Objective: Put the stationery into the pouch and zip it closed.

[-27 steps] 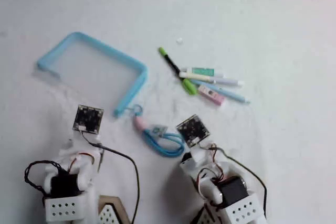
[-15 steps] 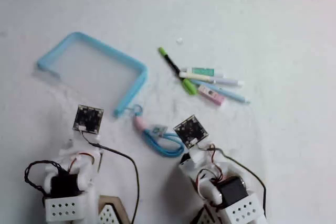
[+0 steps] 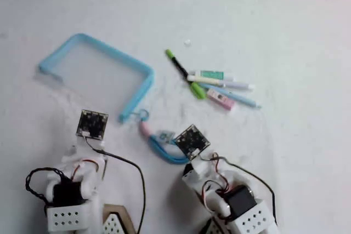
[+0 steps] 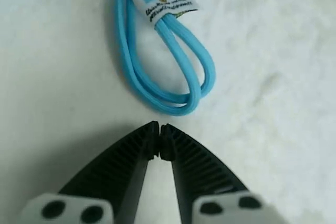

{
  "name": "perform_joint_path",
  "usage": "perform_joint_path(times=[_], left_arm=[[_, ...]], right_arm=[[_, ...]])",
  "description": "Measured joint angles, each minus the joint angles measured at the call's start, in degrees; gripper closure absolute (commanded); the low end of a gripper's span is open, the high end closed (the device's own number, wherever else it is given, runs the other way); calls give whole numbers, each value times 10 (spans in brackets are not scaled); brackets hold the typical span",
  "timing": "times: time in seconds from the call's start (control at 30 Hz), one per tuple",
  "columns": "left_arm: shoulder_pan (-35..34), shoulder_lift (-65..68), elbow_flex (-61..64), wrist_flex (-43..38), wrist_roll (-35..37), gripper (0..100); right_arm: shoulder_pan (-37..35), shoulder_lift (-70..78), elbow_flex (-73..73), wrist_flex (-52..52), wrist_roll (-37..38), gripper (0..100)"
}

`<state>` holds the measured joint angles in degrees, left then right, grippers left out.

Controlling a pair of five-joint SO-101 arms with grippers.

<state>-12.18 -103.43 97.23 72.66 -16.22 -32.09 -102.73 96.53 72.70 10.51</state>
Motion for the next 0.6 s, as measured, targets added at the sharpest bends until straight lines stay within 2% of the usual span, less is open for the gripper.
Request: perform_joint_path(times=[0.13,0.27,0.43,0.6], left_arm=[[0,0,-4,4,0,950],[0,2,-42,14,0,950],[0,2,-87,16,0,950],[2,-1,-135,57,-1,950]], right_arm=[[81,0,-13,0,0,981],[161,0,-97,0,-1,979],[177,-4,-205,-1,-1,980],[178,-4,-264,-4,-1,978]])
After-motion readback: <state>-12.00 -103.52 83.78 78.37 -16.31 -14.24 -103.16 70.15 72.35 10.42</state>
